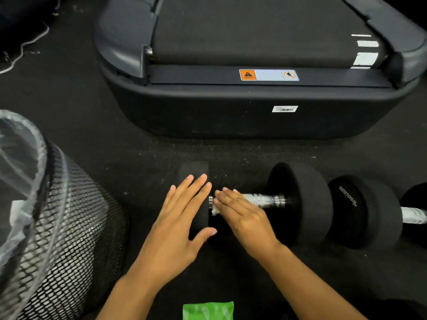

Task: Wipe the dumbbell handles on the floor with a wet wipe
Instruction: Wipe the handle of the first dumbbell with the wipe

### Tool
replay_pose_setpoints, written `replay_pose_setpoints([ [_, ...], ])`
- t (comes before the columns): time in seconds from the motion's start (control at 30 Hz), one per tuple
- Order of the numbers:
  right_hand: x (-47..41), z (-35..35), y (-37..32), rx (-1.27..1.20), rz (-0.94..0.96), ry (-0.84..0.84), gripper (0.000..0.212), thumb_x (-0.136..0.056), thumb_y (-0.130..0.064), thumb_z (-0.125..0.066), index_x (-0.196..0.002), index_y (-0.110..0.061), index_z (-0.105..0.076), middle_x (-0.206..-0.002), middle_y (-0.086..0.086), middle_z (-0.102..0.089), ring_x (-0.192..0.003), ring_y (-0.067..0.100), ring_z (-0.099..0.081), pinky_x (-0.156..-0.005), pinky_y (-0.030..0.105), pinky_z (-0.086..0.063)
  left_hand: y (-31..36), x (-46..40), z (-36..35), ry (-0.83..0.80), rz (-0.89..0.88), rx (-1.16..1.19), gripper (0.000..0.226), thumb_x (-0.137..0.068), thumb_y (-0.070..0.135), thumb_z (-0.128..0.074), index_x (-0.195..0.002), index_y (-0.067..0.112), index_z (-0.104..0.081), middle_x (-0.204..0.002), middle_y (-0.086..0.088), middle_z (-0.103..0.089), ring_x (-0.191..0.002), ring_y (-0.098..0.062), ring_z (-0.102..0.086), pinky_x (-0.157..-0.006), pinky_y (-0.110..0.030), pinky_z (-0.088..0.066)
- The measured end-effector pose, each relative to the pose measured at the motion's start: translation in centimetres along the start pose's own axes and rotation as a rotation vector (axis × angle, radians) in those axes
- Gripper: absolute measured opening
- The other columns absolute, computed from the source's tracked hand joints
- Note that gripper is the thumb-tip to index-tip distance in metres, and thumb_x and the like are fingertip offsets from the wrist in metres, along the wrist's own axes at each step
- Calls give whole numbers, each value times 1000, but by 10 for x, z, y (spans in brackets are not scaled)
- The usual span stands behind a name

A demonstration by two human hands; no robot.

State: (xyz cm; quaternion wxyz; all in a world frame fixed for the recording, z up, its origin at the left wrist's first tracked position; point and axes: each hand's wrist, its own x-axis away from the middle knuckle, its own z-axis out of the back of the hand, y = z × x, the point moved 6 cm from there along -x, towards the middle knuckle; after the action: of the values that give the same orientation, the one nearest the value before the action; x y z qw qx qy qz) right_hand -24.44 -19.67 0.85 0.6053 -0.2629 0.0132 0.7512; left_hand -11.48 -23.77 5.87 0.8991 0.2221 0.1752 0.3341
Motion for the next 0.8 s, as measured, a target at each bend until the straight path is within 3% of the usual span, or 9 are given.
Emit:
replay_pose_setpoints([
  [0.13, 1, 17, 15, -25, -157, 2, 36, -75, -2, -74, -111, -5, -67, -116, 10, -65, -113, 24, -58, -102, 38, -38, 0, 0, 0, -1, -3, -3, 79, -80, 42, -59, -146, 29, -18, -155, 13, -14, -143, -7, -6, -114, -35, -1],
  [0.2, -17, 9, 9, -54, -216, -36, 30, -79, -4, -67, -109, -3, -67, -111, 12, -67, -108, 25, -60, -103, 36, -35, 0, 0, 0, 6, 2, 4, 78, -80, 42, -59, -146, 28, -19, -155, 13, -15, -143, -7, -6, -114, -35, -1],
  [0.33, -27, 6, 0, -69, -183, -120, 33, -78, 0, -65, -111, -3, -66, -108, 10, -67, -102, 23, -60, -91, 34, -47, -1, -1, 1, 0, 2, 14, 78, -79, 43, -59, -146, 28, -21, -154, 15, -15, -142, -6, -6, -114, -32, 0],
  [0.57, -39, 5, 18, -123, -264, -290, 26, -85, -1, -56, -107, -11, -68, -106, 9, -67, -99, 24, -62, -84, 37, -50, 0, -1, 1, 8, 2, 20, 78, -79, 42, -59, -145, 28, -22, -154, 13, -18, -142, -6, -7, -114, -33, 0],
  [0.7, -27, 21, 13, -204, -225, -276, 32, -90, -4, -55, -120, -10, -62, -124, 6, -61, -116, 17, -54, -100, 24, -39, 0, -1, 2, -7, -1, 22, 77, -79, 43, -58, -145, 29, -20, -154, 13, -17, -142, -6, -5, -114, -33, 1],
  [0.8, -34, 17, 28, -213, -352, -324, 20, -93, -14, -52, -104, -10, -68, -102, 8, -69, -97, 20, -63, -86, 35, -49, 1, -1, 3, -4, -8, 9, 77, -80, 42, -58, -145, 27, -21, -154, 12, -16, -143, -7, -4, -114, -32, 0],
])
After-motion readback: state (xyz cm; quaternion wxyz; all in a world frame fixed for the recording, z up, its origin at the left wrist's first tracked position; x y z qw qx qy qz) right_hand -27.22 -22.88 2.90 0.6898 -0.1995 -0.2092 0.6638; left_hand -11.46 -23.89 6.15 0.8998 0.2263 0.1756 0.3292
